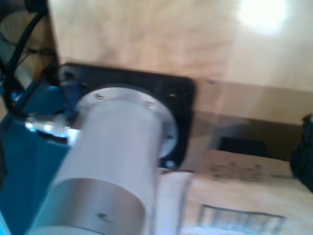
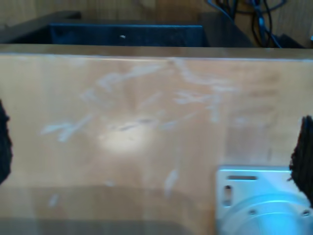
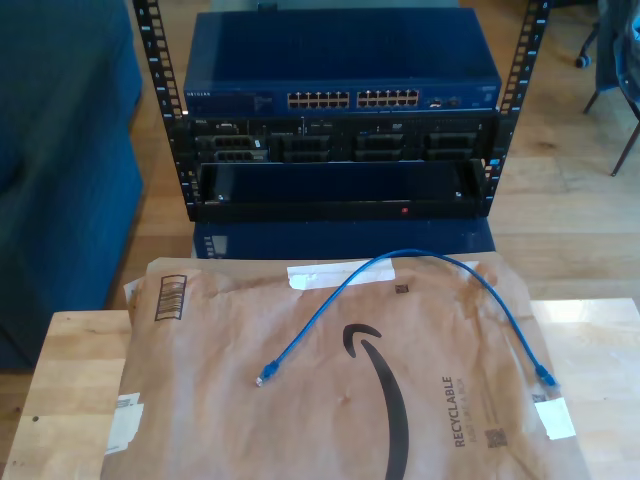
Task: Grab the cable and plug it in
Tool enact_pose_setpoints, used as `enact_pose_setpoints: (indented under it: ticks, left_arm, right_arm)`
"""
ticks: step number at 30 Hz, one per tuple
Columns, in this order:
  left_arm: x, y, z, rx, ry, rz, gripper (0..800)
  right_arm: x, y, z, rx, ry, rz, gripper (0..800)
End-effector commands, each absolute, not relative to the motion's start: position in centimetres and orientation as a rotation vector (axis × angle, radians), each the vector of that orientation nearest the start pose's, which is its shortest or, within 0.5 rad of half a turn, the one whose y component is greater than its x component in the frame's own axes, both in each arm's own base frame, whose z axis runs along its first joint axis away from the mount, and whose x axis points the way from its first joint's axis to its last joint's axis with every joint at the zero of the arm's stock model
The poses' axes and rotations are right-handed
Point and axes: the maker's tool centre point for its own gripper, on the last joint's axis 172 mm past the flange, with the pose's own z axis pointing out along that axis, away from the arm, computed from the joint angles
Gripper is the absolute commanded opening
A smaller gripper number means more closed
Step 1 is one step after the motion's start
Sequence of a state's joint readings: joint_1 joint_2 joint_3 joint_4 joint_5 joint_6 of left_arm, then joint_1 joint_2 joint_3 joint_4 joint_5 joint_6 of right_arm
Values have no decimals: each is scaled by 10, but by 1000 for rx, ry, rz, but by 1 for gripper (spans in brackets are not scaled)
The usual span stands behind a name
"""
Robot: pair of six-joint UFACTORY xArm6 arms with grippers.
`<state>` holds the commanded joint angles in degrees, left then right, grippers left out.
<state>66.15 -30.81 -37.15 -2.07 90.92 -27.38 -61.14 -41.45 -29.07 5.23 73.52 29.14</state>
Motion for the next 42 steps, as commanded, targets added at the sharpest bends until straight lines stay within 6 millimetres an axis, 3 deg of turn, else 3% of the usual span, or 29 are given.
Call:
enact_pose_setpoints:
  ticks: [5,10,14,18,22,27,35,39,42]
  left_arm:
    - [140,165,212,2001,2138,-552,800]
    - [188,149,221,2099,2127,-561,800]
    - [205,145,222,2134,2115,-574,800]
    - [209,143,219,2140,2110,-590,800]
    - [221,129,221,2140,2097,-589,800]
    - [251,99,234,2120,2025,-563,800]
    - [264,60,235,2178,2011,-596,800]
    - [270,48,239,2192,2018,-590,800]
    - [271,46,239,2187,2027,-593,800]
  right_arm:
    - [207,-190,234,-2202,2114,17,792]
    - [256,-139,241,-2333,1973,39,793]
    - [285,-97,252,-2452,1826,56,793]
    - [313,-45,259,-2535,1715,71,793]
    - [333,2,270,-2594,1624,68,793]
    - [357,61,288,-2652,1511,51,793]
    - [394,159,316,-2707,1347,20,793]
    - [401,200,315,-2743,1285,33,793]
    - [400,218,302,-2777,1261,63,793]
